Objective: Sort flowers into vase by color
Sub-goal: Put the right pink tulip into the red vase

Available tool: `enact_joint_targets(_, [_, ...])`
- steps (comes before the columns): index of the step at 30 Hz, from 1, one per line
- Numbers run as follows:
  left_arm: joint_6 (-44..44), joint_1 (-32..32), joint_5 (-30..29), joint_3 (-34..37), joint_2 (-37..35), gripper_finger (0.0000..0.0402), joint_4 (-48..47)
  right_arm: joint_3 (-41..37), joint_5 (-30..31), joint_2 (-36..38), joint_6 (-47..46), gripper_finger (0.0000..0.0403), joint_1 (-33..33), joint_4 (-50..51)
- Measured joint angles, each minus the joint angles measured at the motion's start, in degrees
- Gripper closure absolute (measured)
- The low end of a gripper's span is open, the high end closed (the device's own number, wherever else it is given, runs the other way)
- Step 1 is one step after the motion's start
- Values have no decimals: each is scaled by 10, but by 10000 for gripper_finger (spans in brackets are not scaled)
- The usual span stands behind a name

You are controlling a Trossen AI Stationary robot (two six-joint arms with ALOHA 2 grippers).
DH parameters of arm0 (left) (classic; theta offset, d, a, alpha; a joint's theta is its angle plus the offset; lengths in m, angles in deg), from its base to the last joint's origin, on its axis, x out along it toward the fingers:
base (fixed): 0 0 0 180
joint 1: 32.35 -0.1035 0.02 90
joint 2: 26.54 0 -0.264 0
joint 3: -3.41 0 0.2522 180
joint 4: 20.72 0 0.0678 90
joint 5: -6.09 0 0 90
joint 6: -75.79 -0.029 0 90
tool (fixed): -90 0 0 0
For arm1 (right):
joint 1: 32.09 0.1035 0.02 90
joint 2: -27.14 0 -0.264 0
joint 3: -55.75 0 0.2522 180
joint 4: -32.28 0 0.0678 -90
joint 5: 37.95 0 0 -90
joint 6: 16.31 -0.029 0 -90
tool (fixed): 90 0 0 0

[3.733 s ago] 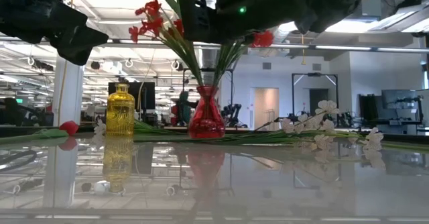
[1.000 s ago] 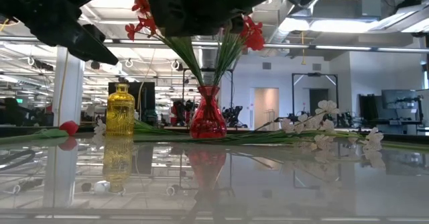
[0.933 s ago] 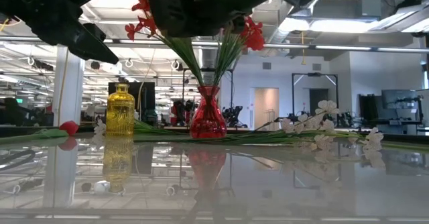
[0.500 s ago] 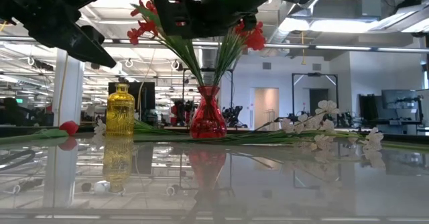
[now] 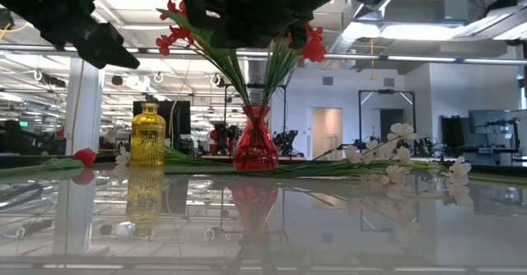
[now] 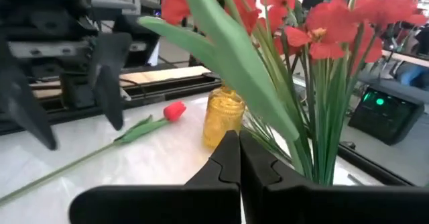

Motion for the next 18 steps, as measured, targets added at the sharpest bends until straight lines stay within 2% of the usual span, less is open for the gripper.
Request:
enact_joint_targets(11, [6, -2, -4, 0, -10, 212, 3, 0, -80, 0, -2, 386, -37, -4])
enact_joint_targets(14, [6, -2, -8, 0, -10, 212, 3, 0, -74, 0, -2, 386, -44, -14])
enact_joint_targets(18, [6, -2, -10, 0, -10, 212, 3, 0, -32, 0, 11, 386, -44, -20])
